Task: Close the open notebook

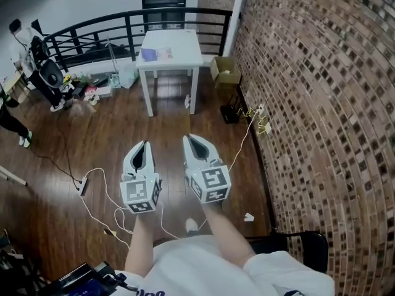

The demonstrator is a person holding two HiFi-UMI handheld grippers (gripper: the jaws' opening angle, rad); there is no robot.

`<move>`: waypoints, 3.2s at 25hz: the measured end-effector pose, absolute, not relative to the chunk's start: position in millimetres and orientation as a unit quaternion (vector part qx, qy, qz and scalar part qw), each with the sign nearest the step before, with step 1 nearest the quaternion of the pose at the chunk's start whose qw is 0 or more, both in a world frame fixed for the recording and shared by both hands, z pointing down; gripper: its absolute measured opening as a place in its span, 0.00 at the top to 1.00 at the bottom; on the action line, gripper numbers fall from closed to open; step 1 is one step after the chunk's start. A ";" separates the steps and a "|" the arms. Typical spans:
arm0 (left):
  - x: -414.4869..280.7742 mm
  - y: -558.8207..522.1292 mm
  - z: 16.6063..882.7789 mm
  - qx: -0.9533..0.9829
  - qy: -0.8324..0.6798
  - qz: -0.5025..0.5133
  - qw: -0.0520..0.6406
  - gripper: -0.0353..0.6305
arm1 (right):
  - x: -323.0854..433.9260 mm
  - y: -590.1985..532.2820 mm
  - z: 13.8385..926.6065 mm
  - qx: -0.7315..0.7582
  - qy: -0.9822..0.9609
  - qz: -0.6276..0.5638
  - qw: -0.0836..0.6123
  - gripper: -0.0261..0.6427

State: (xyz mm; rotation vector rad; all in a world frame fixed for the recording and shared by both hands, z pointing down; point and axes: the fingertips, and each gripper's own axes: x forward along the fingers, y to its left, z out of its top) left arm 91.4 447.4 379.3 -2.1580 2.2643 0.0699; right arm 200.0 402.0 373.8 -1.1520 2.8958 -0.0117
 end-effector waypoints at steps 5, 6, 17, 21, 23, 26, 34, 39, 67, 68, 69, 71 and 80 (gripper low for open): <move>88.1 398.1 391.1 -0.682 0.732 -0.008 -0.006 0.92 | 204.6 349.7 393.8 -0.359 0.932 -0.045 0.008 0.97; 85.0 389.5 396.7 -0.681 0.732 -0.011 -0.013 0.92 | 201.4 345.9 399.1 -0.354 0.934 -0.047 0.004 0.97; 33.9 263.2 405.7 -0.697 0.716 -0.003 -0.019 0.92 | 137.5 231.8 418.3 -0.365 0.929 -0.041 -0.039 0.97; -22.3 211.2 403.6 -0.699 0.714 0.007 -0.026 0.92 | 81.2 178.0 418.4 -0.370 0.927 -0.047 -0.044 0.97; -51.9 187.1 403.3 -0.701 0.713 0.010 -0.027 0.92 | 45.9 156.6 413.0 -0.368 0.928 -0.043 -0.045 0.97; -95.2 155.9 393.6 -0.697 0.717 0.017 -0.028 0.92 | -3.0 130.8 400.1 -0.375 0.926 -0.019 -0.041 0.97; -161.4 75.7 416.2 -0.694 0.718 0.017 -0.053 0.92 | -59.2 51.5 421.5 -0.385 0.920 -0.029 -0.064 0.97; -176.4 4.3 428.2 -0.696 0.716 0.008 -0.060 0.92 | -79.4 -24.5 429.2 -0.374 0.925 -0.036 -0.058 0.97; -249.6 -380.1 474.0 -0.700 0.709 -0.030 -0.081 0.92 | -170.2 -398.2 483.5 -0.236 0.962 -0.079 -0.111 0.97; -259.0 -395.8 474.9 -0.703 0.706 -0.030 -0.077 0.92 | -179.1 -413.9 484.3 -0.237 0.962 -0.076 -0.113 0.97; -270.0 -411.3 476.4 -0.706 0.704 -0.033 -0.074 0.92 | -189.0 -430.4 483.5 -0.238 0.962 -0.072 -0.114 0.97; -296.2 -438.7 482.8 -0.710 0.699 -0.042 -0.074 0.92 | -211.3 -463.5 479.1 -0.241 0.961 -0.066 -0.117 0.97; -433.8 -485.8 559.8 -0.718 0.677 -0.101 -0.125 0.92 | -299.9 -545.5 514.9 -0.231 0.955 -0.081 -0.165 0.97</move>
